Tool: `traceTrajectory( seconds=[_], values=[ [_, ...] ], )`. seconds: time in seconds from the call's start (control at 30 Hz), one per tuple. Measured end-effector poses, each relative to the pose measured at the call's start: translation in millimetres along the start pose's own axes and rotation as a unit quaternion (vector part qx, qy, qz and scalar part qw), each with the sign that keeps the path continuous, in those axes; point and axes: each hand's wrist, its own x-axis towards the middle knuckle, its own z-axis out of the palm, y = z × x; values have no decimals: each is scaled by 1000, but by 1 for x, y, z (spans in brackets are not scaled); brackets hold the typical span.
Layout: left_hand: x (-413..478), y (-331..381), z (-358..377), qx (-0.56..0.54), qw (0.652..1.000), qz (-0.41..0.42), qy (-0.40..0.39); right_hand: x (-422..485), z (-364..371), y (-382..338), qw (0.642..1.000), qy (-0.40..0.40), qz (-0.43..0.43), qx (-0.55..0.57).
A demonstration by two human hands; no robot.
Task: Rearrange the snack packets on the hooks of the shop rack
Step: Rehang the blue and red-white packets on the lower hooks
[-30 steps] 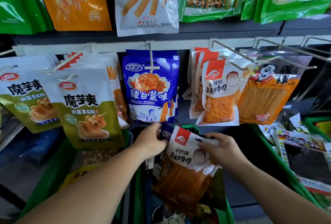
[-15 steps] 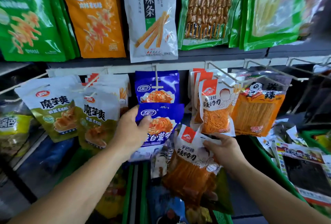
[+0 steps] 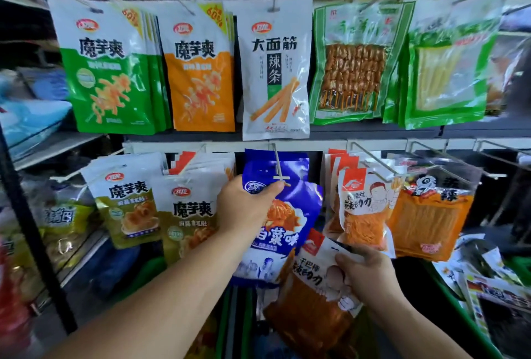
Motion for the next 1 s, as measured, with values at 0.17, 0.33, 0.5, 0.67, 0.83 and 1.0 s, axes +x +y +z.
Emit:
traceTrajectory(
  seconds=[0.17,0.33,0.5,0.67,0.83,1.0],
  values=[
    [3,-11,6,-20,1000,4,3,-4,-2,-7,1000,-13,12,-11],
    [10,-16,9,6,1000,20,5,2,-1,-17,999,-32,21,13],
    [11,-17,7,-18,1000,16,-13,4,-2,-21,998,-46,26,16],
    [4,-13,1,-44,999,25,-20,3,-7,-28,999,-34,1,-23],
    [13,-8,4,29,997,62,-36,-12,-10,-40,996,-42,-48,-60],
    [40,-23,16,123,990,74,-19,-14,-9,-40,996,-45,-60,-46]
  ],
)
